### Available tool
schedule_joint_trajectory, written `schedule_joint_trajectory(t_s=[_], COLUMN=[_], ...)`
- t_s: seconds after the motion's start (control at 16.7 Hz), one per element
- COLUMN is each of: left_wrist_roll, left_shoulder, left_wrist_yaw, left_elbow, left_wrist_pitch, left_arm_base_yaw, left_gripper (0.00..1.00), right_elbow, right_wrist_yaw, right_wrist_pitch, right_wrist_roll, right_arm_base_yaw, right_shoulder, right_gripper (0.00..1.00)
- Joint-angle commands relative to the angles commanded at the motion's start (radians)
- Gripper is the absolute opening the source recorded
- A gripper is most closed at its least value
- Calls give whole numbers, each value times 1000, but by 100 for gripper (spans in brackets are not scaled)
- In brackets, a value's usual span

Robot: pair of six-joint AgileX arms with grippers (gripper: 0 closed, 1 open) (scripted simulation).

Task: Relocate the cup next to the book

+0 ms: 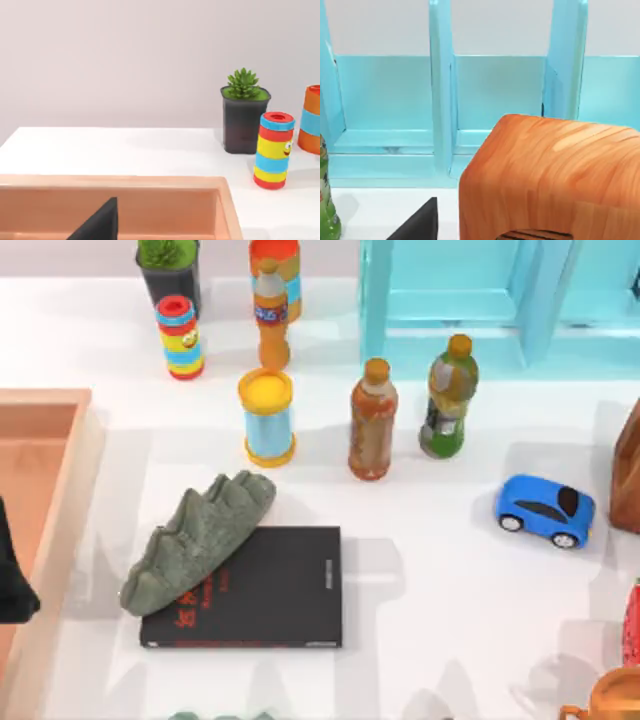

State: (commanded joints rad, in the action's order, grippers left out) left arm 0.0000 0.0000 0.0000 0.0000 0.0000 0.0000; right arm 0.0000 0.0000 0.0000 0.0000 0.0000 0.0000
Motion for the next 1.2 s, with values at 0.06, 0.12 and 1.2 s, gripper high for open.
schedule_joint_trajectory(t_s=[0.06,0.12,1.2], left_wrist_roll=[0,0,0], left_shoulder=[0,0,0], left_wrist_yaw=[0,0,0], left_elbow=[0,0,0], left_wrist_pitch=[0,0,0], left_arm_base_yaw=[0,0,0], left_gripper=[100,100,100], right_elbow=[0,0,831], right_wrist_yaw=[0,0,1], right_wrist_pitch=[0,0,-759], right_wrist_roll=[0,0,-1467], right_arm_base_yaw=[0,0,-510], right_shoulder=[0,0,1050], right_gripper=[100,100,100])
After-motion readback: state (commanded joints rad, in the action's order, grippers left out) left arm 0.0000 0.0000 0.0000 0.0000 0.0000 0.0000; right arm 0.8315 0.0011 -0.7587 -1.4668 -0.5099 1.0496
